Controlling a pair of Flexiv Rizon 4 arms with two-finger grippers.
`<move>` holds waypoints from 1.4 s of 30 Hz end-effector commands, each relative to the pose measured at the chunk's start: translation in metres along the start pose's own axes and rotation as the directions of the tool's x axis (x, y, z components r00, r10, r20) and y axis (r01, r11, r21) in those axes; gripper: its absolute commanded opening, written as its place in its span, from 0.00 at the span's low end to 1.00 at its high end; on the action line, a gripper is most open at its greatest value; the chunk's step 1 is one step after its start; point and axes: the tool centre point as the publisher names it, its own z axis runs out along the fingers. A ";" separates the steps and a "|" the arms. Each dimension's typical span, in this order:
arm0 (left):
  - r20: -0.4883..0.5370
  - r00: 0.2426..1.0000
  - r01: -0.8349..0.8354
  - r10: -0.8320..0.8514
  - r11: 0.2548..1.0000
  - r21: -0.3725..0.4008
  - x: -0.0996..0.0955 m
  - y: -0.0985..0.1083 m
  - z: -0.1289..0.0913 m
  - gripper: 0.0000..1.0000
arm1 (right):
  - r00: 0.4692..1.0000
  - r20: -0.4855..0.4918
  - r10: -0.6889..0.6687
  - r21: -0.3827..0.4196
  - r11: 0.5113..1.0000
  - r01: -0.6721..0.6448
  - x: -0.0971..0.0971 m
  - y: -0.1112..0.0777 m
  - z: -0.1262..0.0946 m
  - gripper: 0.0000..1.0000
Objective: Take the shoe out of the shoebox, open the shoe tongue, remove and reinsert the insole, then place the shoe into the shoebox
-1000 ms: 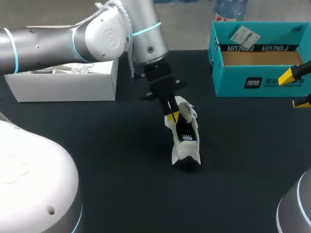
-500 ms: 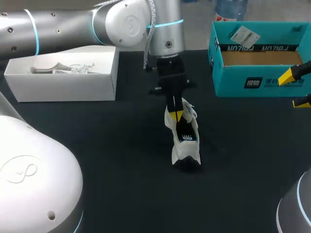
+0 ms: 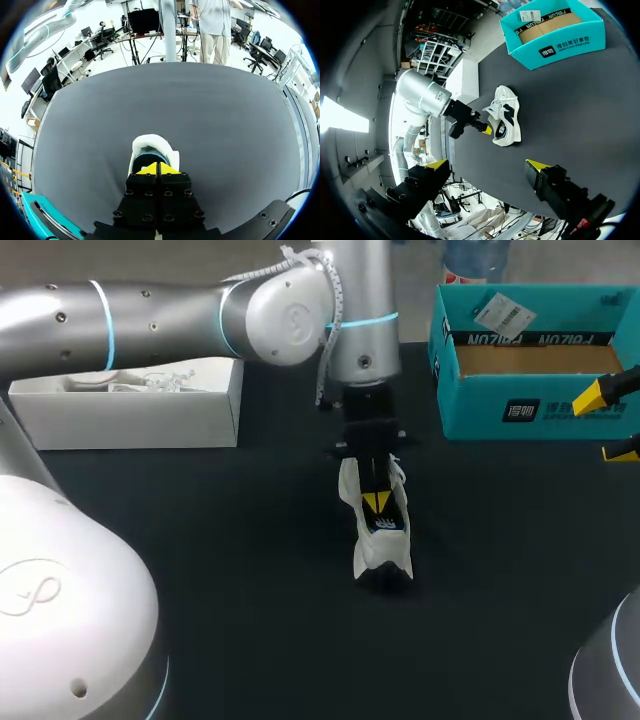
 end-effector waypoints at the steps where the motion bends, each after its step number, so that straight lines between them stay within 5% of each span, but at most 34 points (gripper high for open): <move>1: -0.013 1.000 -0.003 0.003 1.000 0.005 -0.004 0.006 0.012 0.00 | 1.000 0.001 0.001 0.000 1.000 -0.001 0.000 0.000 0.000 1.00; 19: -0.007 1.000 0.015 -0.015 0.999 0.041 0.013 0.014 0.056 0.00 | 1.000 0.001 0.001 0.000 1.000 -0.001 0.000 0.000 0.000 1.00; 24: -0.005 1.000 0.011 -0.011 1.000 0.015 0.014 0.013 0.065 0.00 | 1.000 0.001 0.001 0.000 1.000 -0.001 0.000 0.000 0.000 1.00; 34: 0.096 0.995 -0.022 0.032 0.995 -0.102 0.008 0.009 0.045 0.00 | 1.000 0.001 0.001 0.000 1.000 -0.001 0.000 0.000 0.000 1.00; 42: 0.068 0.994 -0.074 0.085 0.986 -0.149 -0.001 0.015 0.065 0.00 | 1.000 0.001 0.001 0.000 1.000 -0.001 0.000 0.000 0.000 1.00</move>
